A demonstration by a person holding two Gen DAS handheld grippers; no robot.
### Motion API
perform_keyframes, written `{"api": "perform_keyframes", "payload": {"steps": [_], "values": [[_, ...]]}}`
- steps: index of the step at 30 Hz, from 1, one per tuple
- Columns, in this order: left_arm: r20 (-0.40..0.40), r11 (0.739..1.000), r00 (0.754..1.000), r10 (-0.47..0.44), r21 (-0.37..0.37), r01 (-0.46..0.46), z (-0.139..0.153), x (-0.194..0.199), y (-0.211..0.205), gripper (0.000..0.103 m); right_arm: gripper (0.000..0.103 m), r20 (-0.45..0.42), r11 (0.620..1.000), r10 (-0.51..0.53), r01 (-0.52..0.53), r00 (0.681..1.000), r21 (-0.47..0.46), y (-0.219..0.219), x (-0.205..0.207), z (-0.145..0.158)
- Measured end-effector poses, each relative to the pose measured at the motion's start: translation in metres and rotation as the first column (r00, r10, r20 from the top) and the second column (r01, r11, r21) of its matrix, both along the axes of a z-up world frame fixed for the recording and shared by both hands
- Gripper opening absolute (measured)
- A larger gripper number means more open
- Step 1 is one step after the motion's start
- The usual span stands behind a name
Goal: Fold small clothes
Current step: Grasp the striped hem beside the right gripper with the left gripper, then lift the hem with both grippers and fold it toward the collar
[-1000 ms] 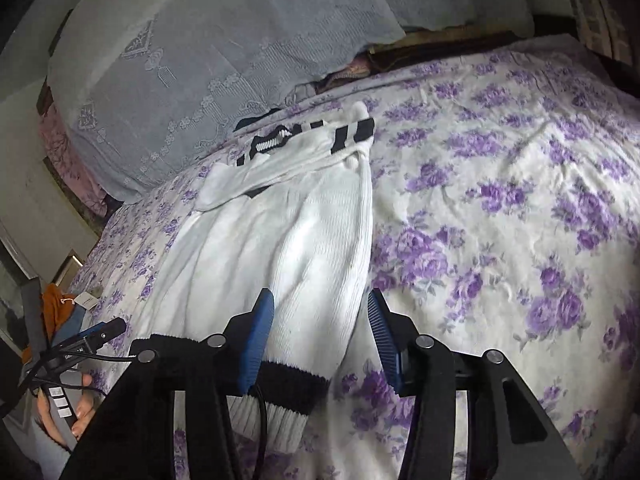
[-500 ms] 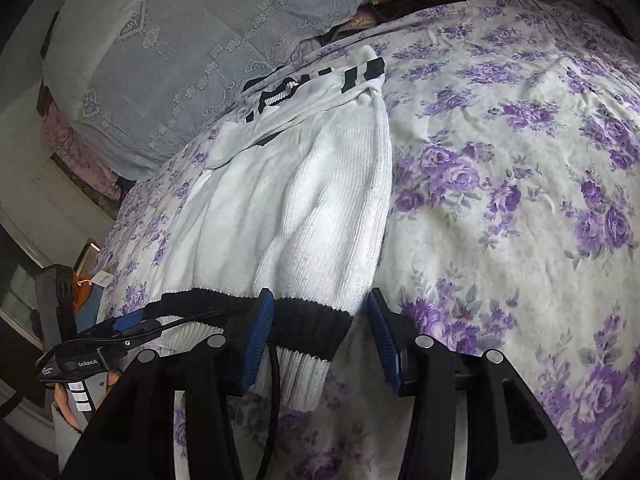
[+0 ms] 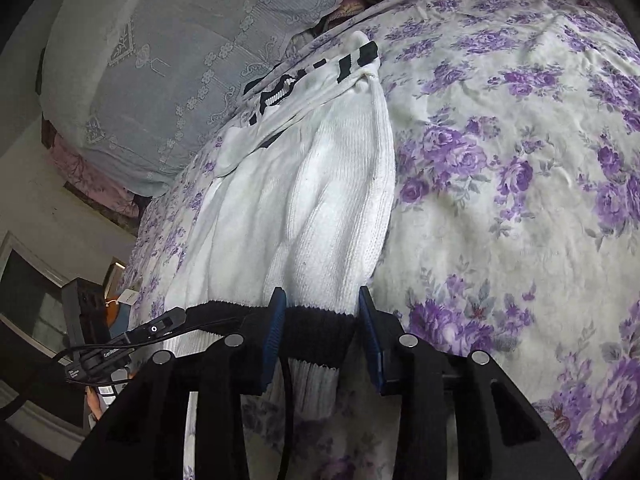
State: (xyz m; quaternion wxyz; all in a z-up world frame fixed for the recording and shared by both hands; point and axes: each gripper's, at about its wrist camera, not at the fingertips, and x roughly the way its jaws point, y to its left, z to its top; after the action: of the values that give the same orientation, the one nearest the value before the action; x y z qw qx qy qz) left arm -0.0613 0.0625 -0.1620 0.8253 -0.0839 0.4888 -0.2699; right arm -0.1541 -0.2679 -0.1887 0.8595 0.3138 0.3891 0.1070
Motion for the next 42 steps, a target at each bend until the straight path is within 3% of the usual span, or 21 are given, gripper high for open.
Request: {"api": "perform_keyframes", "payload": {"steps": [2, 6, 8, 10, 11, 12, 13, 16, 18, 22, 23, 25, 29, 37, 42], "values": [[-0.009, 1.000, 1.000, 0.005, -0.003, -0.005, -0.001, -0.001, 0.001, 0.051, 0.036, -0.008, 1.000, 0.002, -0.002, 1.000, 0.013, -0.001, -0.003, -0.002], [-0.048, 0.997, 0.999, -0.005, -0.073, 0.001, -0.004, 0.005, 0.003, 0.068, 0.036, -0.018, 1.000, 0.002, -0.002, 1.000, 0.016, -0.001, -0.002, -0.003], [-0.031, 0.999, 0.999, -0.014, -0.052, 0.012, -0.003, 0.005, -0.004, 0.069, 0.037, -0.015, 1.000, -0.001, 0.001, 1.000, 0.003, 0.002, 0.001, -0.003], [-0.002, 1.000, 1.000, -0.018, -0.022, 0.018, -0.002, 0.003, -0.009, 0.064, 0.034, -0.004, 1.000, -0.015, 0.015, 1.000, 0.012, 0.002, 0.004, -0.002], [0.006, 1.000, 1.000, -0.013, -0.020, 0.013, -0.001, 0.003, -0.008, 0.049, 0.021, 0.002, 0.999, -0.034, 0.033, 0.999, 0.033, -0.002, 0.003, -0.003], [0.003, 0.999, 1.000, -0.009, -0.040, 0.009, 0.000, 0.003, -0.005, 0.031, 0.020, 0.014, 0.998, -0.034, 0.033, 0.999, 0.062, -0.004, 0.002, -0.003], [-0.002, 0.998, 1.000, -0.002, -0.067, 0.002, 0.000, 0.004, 0.000, 0.022, 0.019, 0.027, 0.997, -0.036, 0.034, 0.999, 0.070, -0.004, 0.000, -0.002], [0.009, 0.998, 1.000, 0.007, -0.068, -0.006, 0.002, 0.005, 0.003, 0.019, 0.020, 0.036, 1.000, -0.006, 0.005, 0.999, 0.026, 0.003, 0.002, 0.002], [-0.019, 0.999, 1.000, 0.018, -0.033, -0.018, -0.005, 0.010, -0.001, 0.027, 0.021, 0.008, 0.999, -0.006, 0.006, 1.000, 0.044, 0.002, 0.006, -0.006], [-0.081, 0.992, 0.996, 0.035, -0.118, -0.044, -0.012, 0.020, 0.010, 0.026, 0.020, 0.011, 0.999, -0.001, 0.001, 1.000, 0.051, 0.002, 0.006, -0.006], [-0.081, 0.991, 0.996, 0.037, -0.123, -0.047, -0.012, 0.020, 0.012, 0.021, 0.019, 0.022, 0.999, -0.006, 0.005, 1.000, 0.044, 0.003, 0.005, -0.004], [-0.046, 0.992, 0.998, 0.044, -0.114, -0.049, -0.006, 0.015, 0.012, 0.018, 0.018, 0.065, 0.999, -0.017, 0.015, 0.998, 0.031, 0.003, -0.001, 0.005], [0.095, 0.996, 0.994, 0.047, -0.074, -0.040, 0.024, 0.002, 0.008, 0.018, 0.017, 0.152, 1.000, -0.022, 0.020, 0.988, 0.013, 0.001, -0.005, 0.029], [0.186, 0.998, 0.981, 0.063, -0.002, -0.064, 0.054, 0.024, -0.002, 0.018, 0.016, 0.204, 0.999, -0.014, 0.023, 0.979, -0.042, 0.000, 0.017, 0.055], [0.278, 0.991, 0.958, 0.077, 0.084, -0.104, 0.066, 0.037, -0.011, 0.018, 0.016, 0.229, 0.998, -0.013, 0.027, 0.973, -0.062, 0.001, 0.035, 0.065]]}}
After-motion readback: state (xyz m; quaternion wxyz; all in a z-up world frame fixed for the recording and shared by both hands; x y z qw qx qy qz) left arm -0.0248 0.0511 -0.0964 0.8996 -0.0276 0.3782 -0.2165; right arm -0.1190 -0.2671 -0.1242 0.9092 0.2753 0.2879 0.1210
